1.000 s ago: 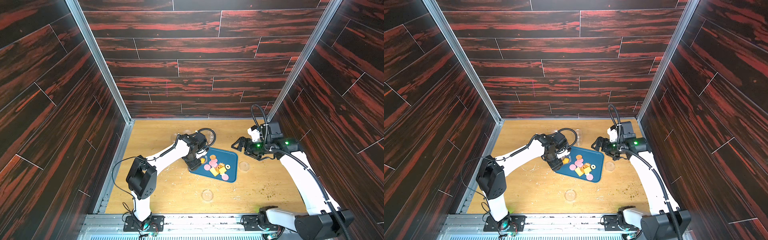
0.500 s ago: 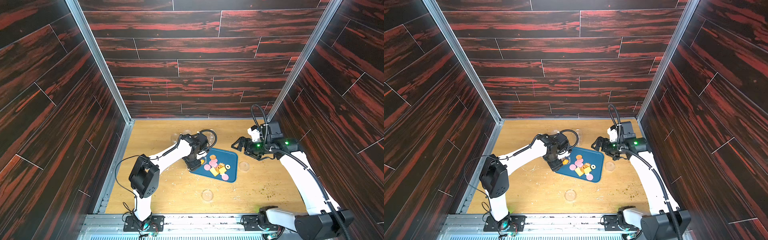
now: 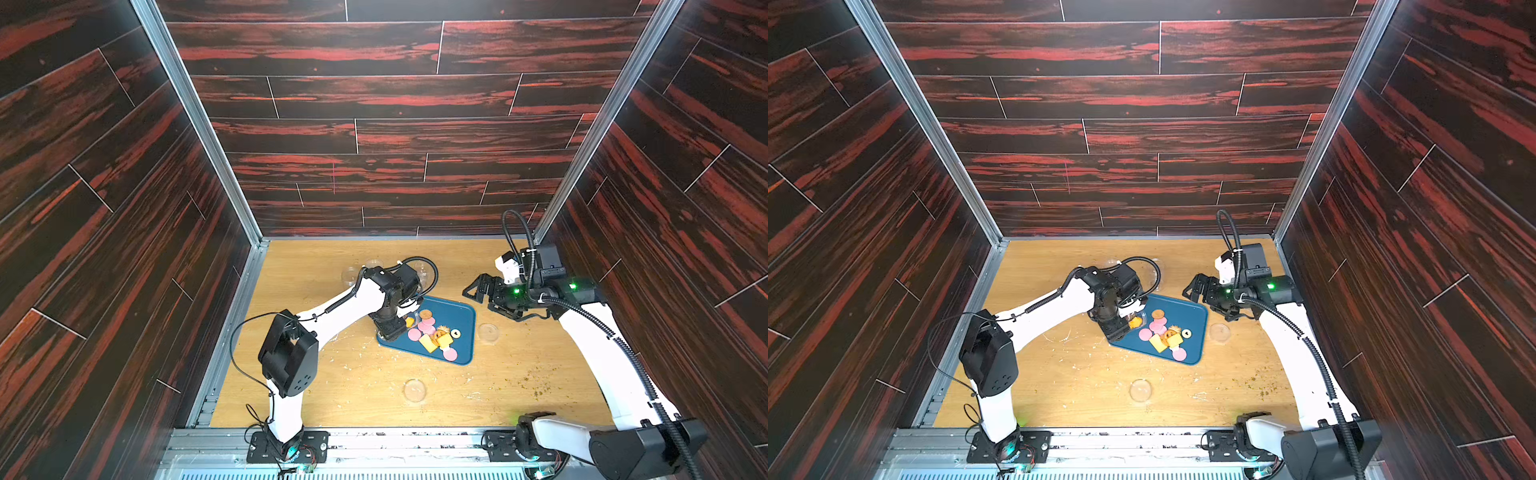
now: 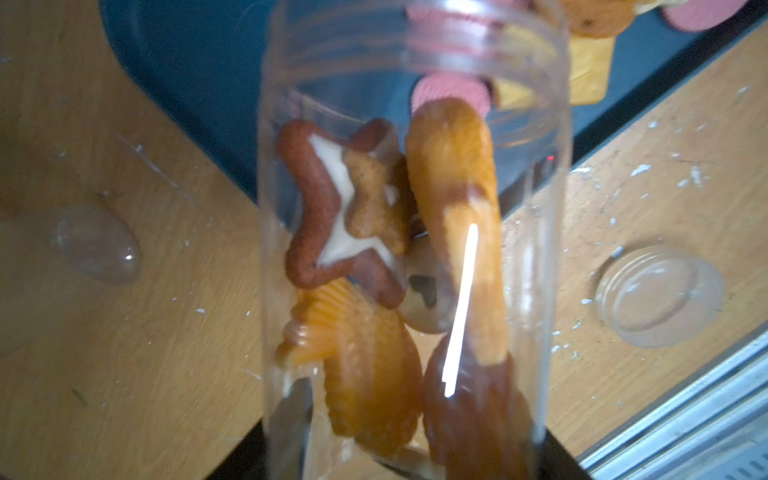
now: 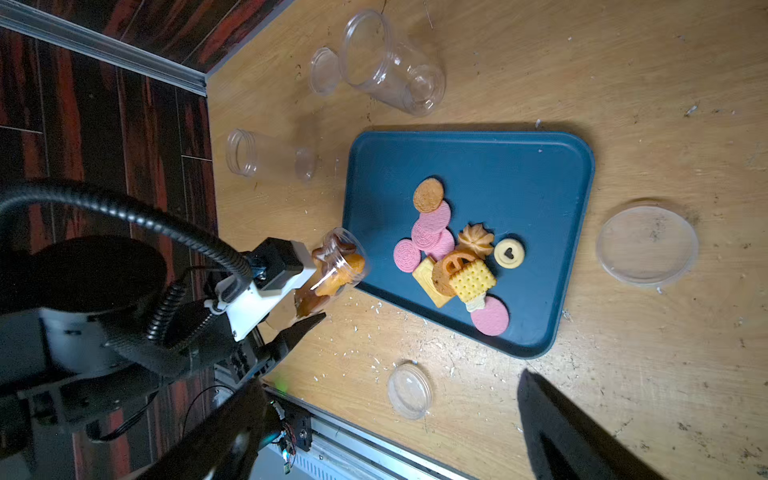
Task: Pour the cookies out of the jar
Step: Pour the cookies in the jar onto the tray.
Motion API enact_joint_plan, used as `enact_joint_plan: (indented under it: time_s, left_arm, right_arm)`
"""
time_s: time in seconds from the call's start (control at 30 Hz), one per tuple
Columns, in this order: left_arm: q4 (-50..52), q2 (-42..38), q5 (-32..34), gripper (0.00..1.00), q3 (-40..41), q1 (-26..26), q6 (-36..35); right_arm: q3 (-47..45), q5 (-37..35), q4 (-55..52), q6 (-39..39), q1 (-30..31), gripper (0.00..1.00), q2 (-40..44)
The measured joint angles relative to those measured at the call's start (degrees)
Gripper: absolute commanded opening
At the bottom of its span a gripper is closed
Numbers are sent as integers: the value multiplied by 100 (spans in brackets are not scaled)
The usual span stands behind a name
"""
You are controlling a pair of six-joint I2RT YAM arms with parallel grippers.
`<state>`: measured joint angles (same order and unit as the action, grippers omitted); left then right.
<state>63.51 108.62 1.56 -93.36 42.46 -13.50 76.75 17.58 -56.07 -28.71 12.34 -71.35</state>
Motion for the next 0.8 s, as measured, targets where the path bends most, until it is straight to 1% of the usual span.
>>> enact_joint_plan:
  time_s: [0.07,0.23,0.3,0.4,0.47,0.53,0.63,0.7,0.8]
  left_arm:
    - [13,11,50,37,2,0,2]
    - [122,229,-2,37,-315,17,111]
    - [103,184,26,37,-168,39,118]
    - [61,-46,125,37,354,59,107]
    - [146,-90,151,37,459,70,92]
    - [186,-59,151,37,341,92,101]
    - [289,98,83,37,-205,131,127]
    - [208,83,-11,37,-387,179,157]
    - [0,-52,-138,37,-278,238,221]
  right_arm:
    - [0,0,-2,-20,0,98,0]
    - [0,0,-7,-42,0,98,0]
    - [0,-2,-9,-42,0,98,0]
    - [0,0,-7,-44,-2,98,0]
    - [0,7,0,-70,-11,98,0]
    - [0,26,9,-96,-13,98,0]
    - [0,68,24,-114,-15,98,-2]
    - [2,74,20,-111,-15,98,-2]
    - [2,66,-7,-101,-15,98,-2]
